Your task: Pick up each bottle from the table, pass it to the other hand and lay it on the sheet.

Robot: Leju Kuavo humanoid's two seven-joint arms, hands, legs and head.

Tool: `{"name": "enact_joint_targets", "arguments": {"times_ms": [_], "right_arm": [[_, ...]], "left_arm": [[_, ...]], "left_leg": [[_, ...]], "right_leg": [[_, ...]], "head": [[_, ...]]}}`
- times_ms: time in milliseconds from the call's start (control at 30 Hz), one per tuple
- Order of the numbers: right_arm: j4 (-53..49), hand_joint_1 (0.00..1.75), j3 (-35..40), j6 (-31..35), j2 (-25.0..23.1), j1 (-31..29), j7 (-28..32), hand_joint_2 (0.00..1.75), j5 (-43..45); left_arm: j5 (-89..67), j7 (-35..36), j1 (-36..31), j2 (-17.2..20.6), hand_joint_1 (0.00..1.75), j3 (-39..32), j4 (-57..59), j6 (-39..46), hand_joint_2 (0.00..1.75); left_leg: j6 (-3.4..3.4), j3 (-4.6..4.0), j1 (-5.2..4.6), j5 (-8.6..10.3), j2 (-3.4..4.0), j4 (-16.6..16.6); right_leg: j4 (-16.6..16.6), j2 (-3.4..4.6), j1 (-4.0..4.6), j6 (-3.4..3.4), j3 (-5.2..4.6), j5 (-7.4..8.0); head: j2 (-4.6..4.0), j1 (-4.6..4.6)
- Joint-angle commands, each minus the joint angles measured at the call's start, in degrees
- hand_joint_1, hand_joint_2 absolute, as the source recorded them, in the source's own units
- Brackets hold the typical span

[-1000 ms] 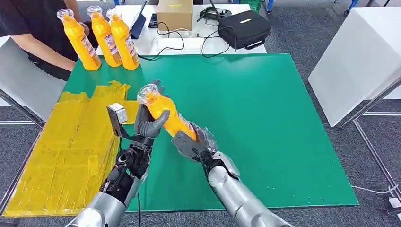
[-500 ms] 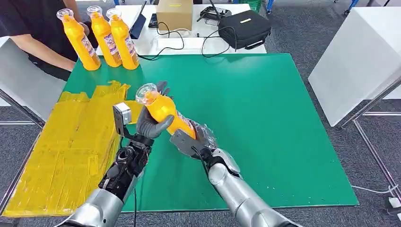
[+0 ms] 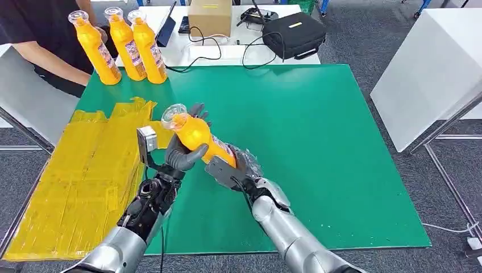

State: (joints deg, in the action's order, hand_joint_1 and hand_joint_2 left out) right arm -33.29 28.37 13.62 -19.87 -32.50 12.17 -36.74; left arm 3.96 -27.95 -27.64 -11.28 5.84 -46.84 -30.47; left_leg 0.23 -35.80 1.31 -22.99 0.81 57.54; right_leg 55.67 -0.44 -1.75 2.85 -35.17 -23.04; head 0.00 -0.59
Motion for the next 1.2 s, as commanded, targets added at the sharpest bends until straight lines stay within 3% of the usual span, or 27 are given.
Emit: {"name": "enact_joint_targets", "arguments": {"times_ms": [33,533,633,667,700,767,800,900,933,967,1067,1200], "right_arm": [[4.0,1.75,8.2,-1.2,-0.1,-4.7,0.0,1.75,2.6],[5.4,1.75,10.3,0.1,-0.1,-4.9,-0.2,1.75,4.5],[5.7,1.75,7.2,2.6,-0.1,-4.4,0.9,1.75,1.5],[3.6,0.91,3.0,2.7,0.3,-3.3,2.2,1.75,0.0],[1.2,0.00,0.6,1.3,1.2,-2.6,2.0,1.75,-1.1],[-1.7,0.00,-1.9,-1.0,1.8,-1.7,1.6,1.75,-3.4],[-2.1,0.00,-2.5,-0.9,1.7,-1.5,1.1,0.00,-4.4],[-13.5,0.00,-8.6,-2.8,3.9,2.3,2.9,0.00,-5.6],[-20.3,0.00,-9.8,-5.4,6.0,4.4,1.3,0.00,-8.1],[-25.3,0.00,-11.2,-7.4,7.4,6.0,0.8,0.00,-8.5],[-41.0,0.00,-18.1,-14.6,12.1,9.5,4.4,0.00,-2.1],[-46.5,0.00,-23.0,-19.0,13.8,10.4,5.5,0.00,1.0]], "left_arm": [[0.9,0.1,-1.8,0.0,1.75,3.7,4.2,-0.2,1.75],[1.3,-0.3,0.1,0.3,1.75,2.3,1.0,1.7,1.75],[-5.7,-2.9,1.4,1.1,1.75,1.5,-2.7,12.3,1.75],[-10.7,-3.9,2.9,1.3,1.75,0.3,-6.5,19.4,1.75],[-12.4,-3.3,4.2,1.4,1.75,-0.9,-9.5,21.0,1.75],[-13.0,-1.9,5.3,1.5,1.75,-2.1,-12.2,19.6,1.75],[-13.4,-1.8,5.5,1.4,1.75,-2.5,-12.4,20.0,1.75],[-21.8,-3.1,8.2,2.5,1.75,-5.9,-17.4,31.1,1.75],[-30.5,-4.0,10.6,2.3,1.75,-7.8,-22.2,41.8,1.75],[-35.0,-4.1,12.5,2.2,1.75,-8.9,-26.4,46.9,1.75],[-49.6,-2.2,21.7,3.1,1.75,-10.5,-40.0,61.7,1.75],[-54.4,-1.9,27.7,3.7,1.75,-11.0,-44.9,67.6,1.75]], "left_leg": [[0.07,0.17,-0.01,-0.13,-0.04,0.1],[0.08,0.20,0.01,-0.15,-0.03,0.1],[0.04,0.07,0.00,-0.05,-0.01,0.0],[0.07,0.25,0.03,-0.16,-0.04,0.0],[0.05,0.16,0.02,-0.12,-0.01,0.0],[0.06,0.11,0.04,-0.12,-0.01,0.0],[0.08,0.21,0.05,-0.19,-0.04,0.1],[0.05,0.19,0.04,-0.13,-0.02,0.0],[0.04,0.05,0.04,-0.05,-0.09,0.0],[0.05,0.06,0.07,-0.07,-0.14,0.0],[0.10,0.05,0.05,-0.15,-0.03,0.1],[0.10,0.02,-0.03,-0.16,-0.10,0.0]], "right_leg": [[0.1,0.03,0.02,-0.18,0.17,-0.13],[0.1,0.05,0.04,-0.20,0.21,-0.14],[0.0,0.03,0.02,-0.11,0.08,-0.04],[0.0,0.05,0.06,-0.23,0.26,-0.15],[0.0,0.06,0.04,-0.17,0.16,-0.10],[0.0,0.06,0.07,-0.16,0.14,-0.09],[0.0,0.05,0.08,-0.22,0.25,-0.16],[0.0,0.05,0.06,-0.20,0.21,-0.11],[0.0,-0.05,0.06,-0.13,0.08,-0.06],[0.0,-0.09,0.09,-0.15,0.12,-0.08],[0.0,0.00,0.07,-0.14,0.10,-0.10],[0.0,-0.09,-0.02,-0.10,0.09,-0.15]], "head": [[0.00,0.00],[0.00,0.00],[0.00,0.00],[0.00,0.00],[0.00,-0.02],[0.00,-0.02],[0.00,0.00],[0.00,-0.09],[0.00,0.00],[0.00,0.00],[0.00,-0.02],[0.00,0.00]]}}
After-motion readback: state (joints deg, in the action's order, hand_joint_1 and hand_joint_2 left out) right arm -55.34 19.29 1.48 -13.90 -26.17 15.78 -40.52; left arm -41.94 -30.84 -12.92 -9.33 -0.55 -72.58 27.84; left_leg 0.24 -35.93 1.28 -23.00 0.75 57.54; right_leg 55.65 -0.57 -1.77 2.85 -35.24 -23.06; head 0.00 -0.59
